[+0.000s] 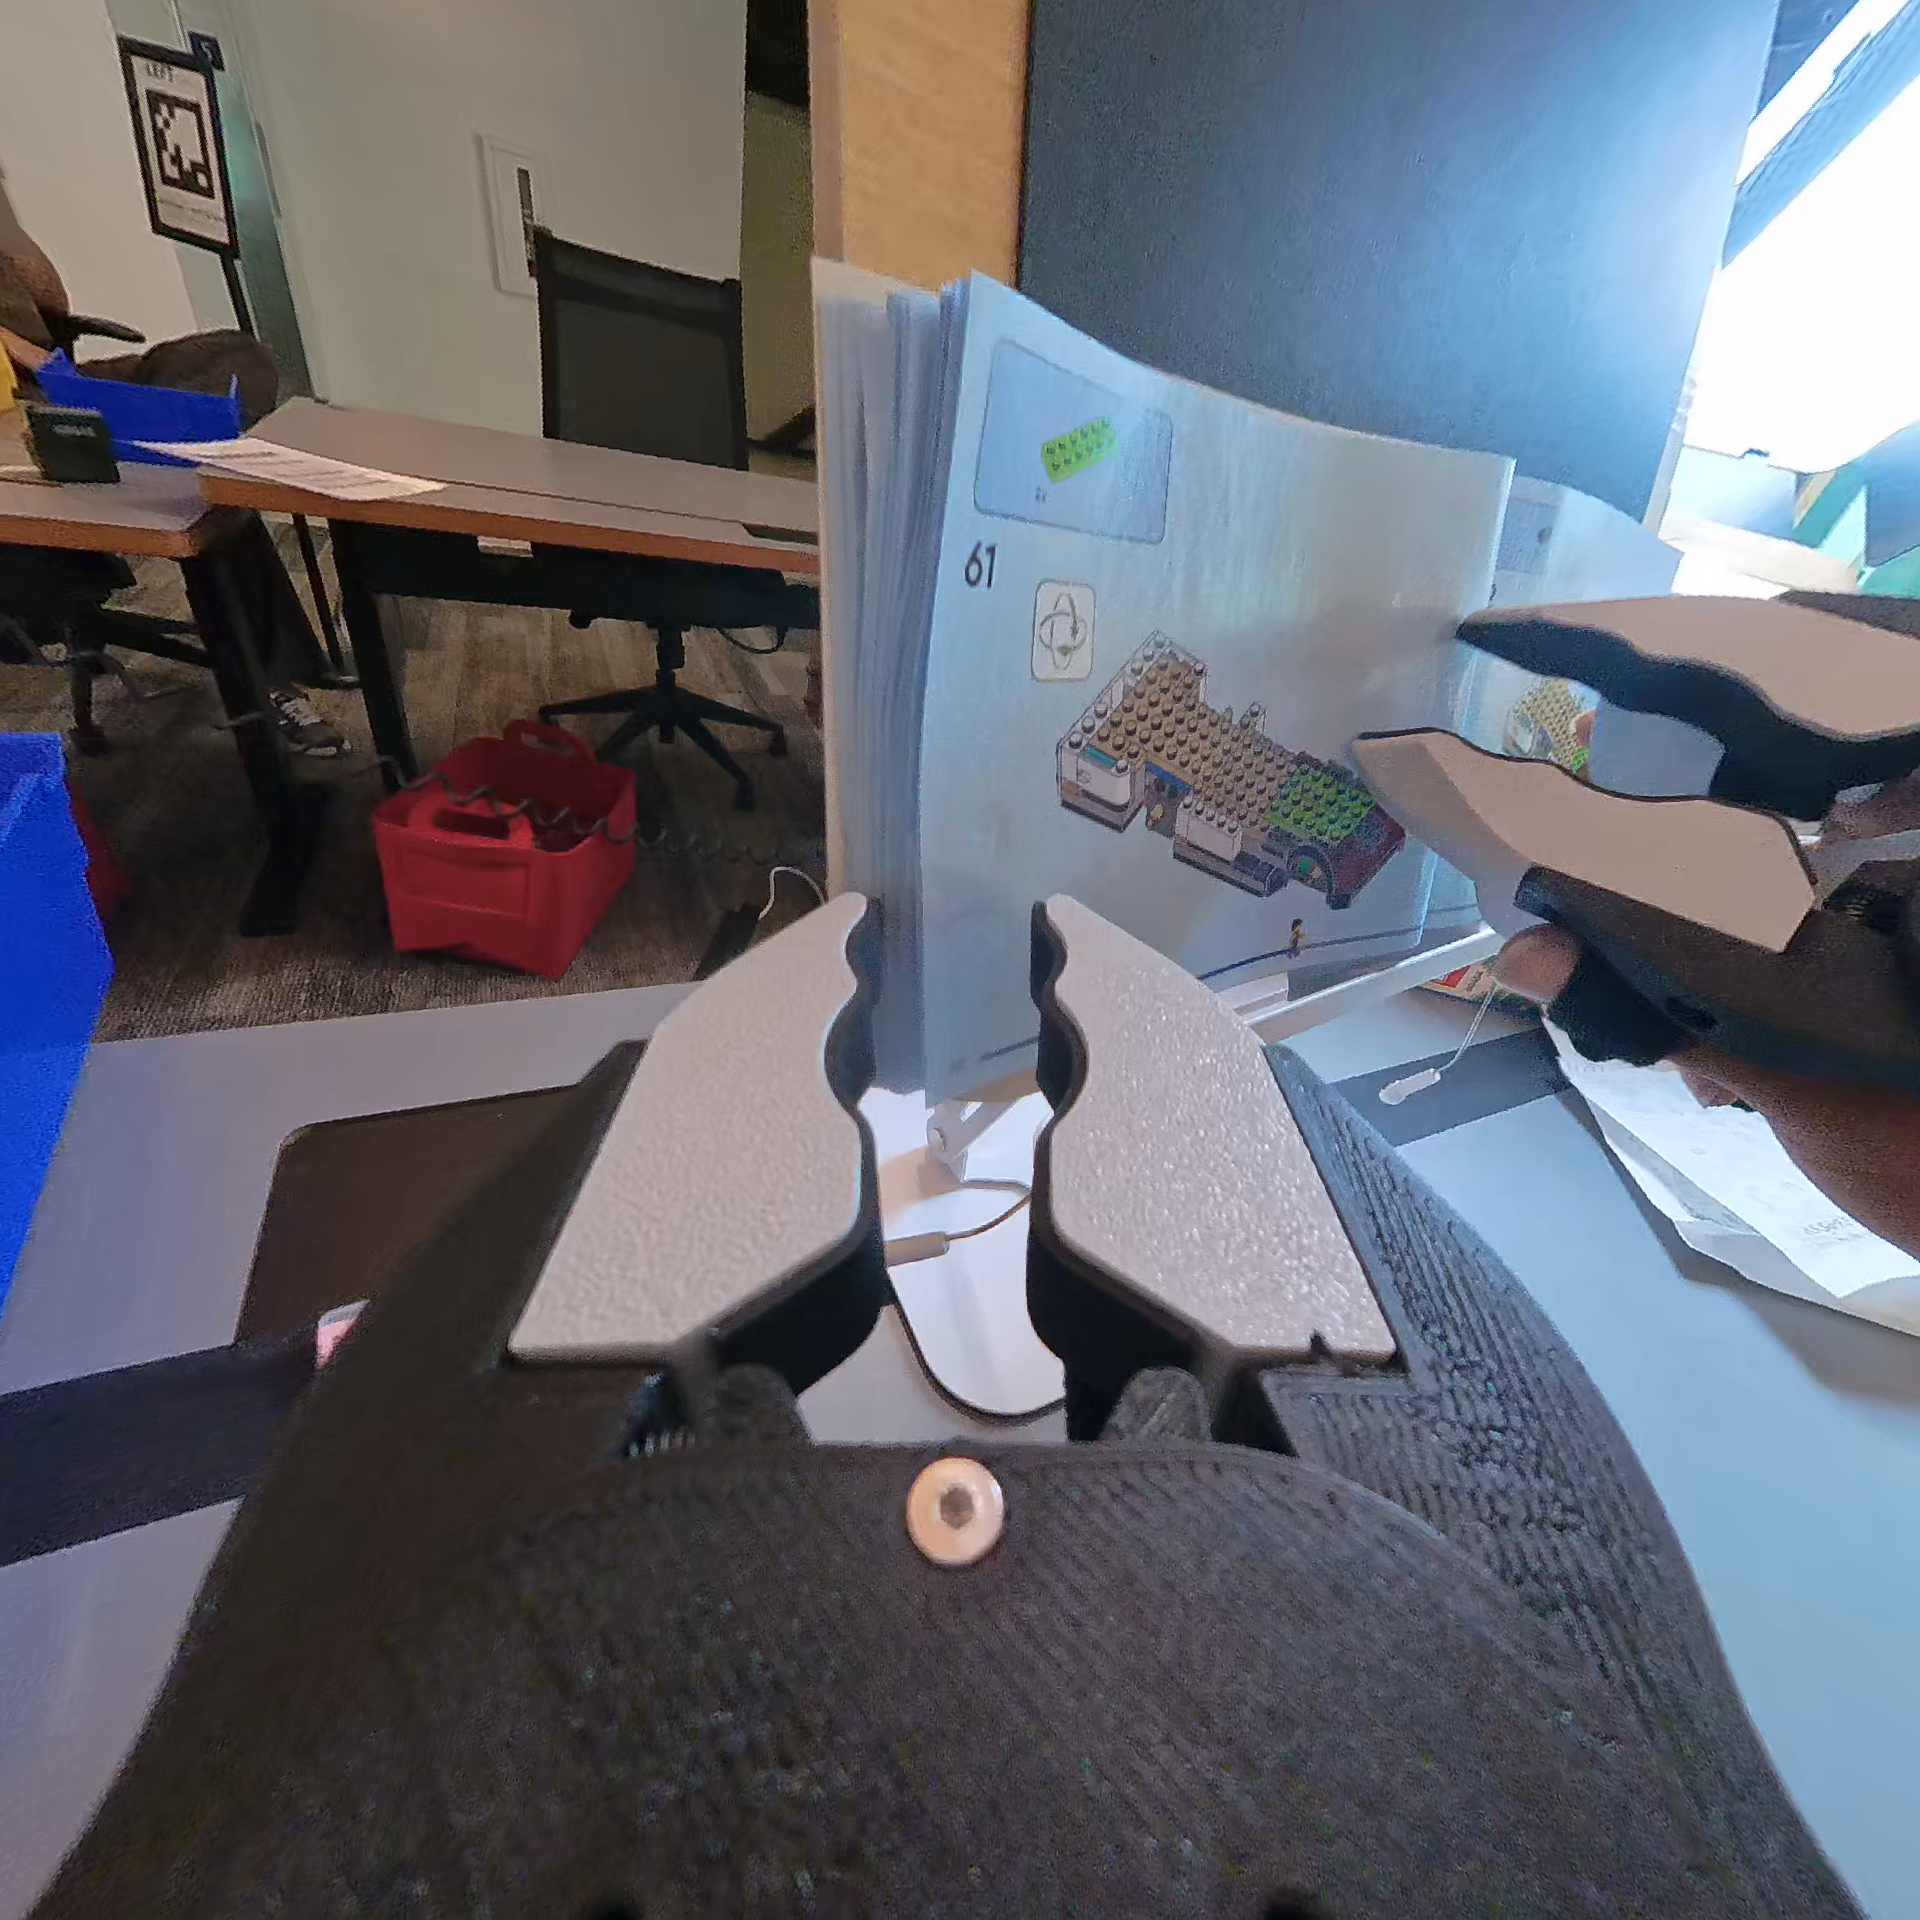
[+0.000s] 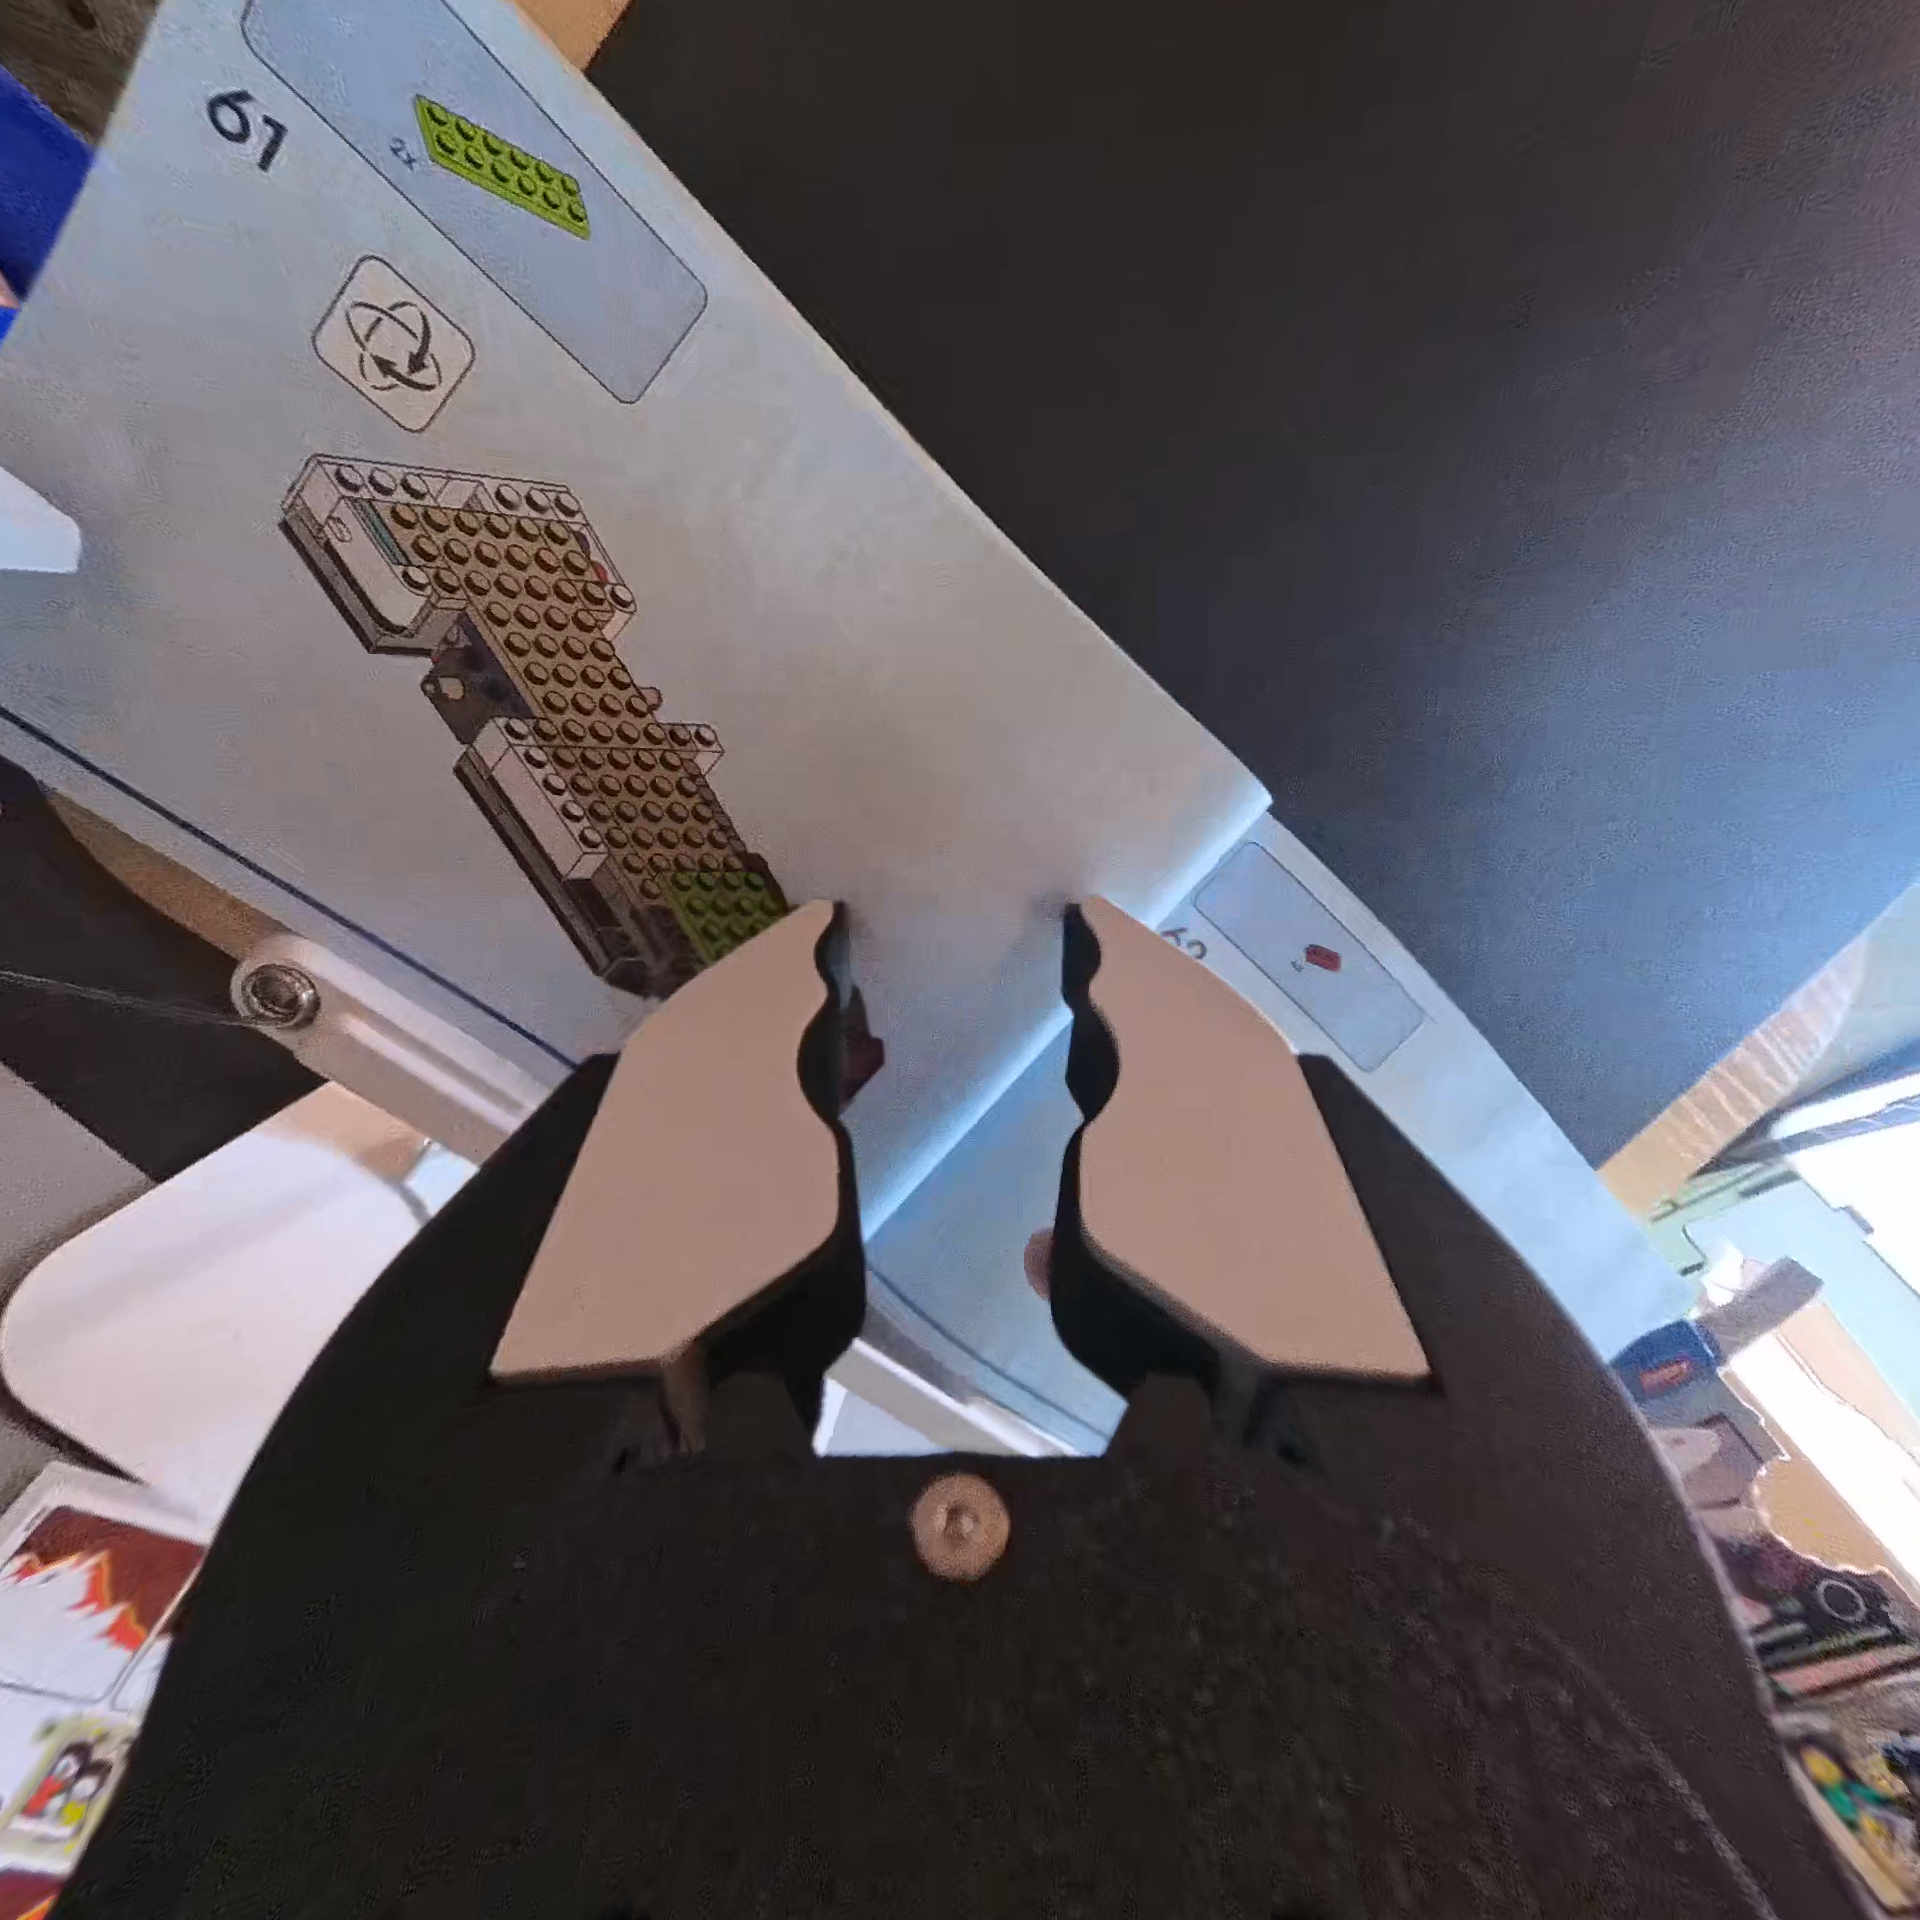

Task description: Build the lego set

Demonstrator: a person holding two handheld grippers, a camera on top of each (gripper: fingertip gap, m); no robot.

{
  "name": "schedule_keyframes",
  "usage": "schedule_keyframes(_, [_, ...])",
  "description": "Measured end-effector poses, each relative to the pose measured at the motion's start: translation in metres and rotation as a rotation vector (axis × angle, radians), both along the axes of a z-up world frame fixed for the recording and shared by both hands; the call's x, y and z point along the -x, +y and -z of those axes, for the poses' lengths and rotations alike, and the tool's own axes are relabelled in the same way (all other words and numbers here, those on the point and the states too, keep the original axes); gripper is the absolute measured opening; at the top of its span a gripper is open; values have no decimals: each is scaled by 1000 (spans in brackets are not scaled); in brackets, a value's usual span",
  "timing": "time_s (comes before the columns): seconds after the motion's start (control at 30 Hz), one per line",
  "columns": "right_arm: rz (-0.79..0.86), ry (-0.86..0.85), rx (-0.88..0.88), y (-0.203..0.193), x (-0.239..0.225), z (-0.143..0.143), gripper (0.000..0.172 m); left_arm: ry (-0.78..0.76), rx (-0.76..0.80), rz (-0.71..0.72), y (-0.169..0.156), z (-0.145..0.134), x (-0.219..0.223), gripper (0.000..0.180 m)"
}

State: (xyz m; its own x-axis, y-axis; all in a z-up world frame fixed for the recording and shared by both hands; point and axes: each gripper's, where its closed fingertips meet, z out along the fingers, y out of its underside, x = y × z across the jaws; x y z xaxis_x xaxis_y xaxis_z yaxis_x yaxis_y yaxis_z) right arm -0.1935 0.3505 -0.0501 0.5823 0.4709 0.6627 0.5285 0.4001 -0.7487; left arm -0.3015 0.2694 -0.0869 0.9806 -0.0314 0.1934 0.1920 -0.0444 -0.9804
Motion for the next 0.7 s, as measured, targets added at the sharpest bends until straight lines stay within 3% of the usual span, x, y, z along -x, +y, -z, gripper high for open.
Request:
schedule_keyframes(0.1, [-18,37,10,1,-6,-1,25,14,-48,9,-5,-10,1,28])
schedule_keyframes(0.17, [-26,61,42,1,-8,-1,25,21,-49,30,-5,-12,-2,28])
schedule_keyframes(0.37, [1,118,122,3,3,-3,88,51,-39,58,0,-7,-16,27])
schedule_keyframes(0.43, [23,123,155,9,8,3,96,54,-38,65,0,-7,-18,27])
schedule_keyframes(0.57, [34,142,130,11,8,1,80,51,-37,69,-1,-6,-18,27])
schedule_keyframes(0.7, [12,171,129,13,-4,-5,52,45,-54,66,-4,-11,-16,27])
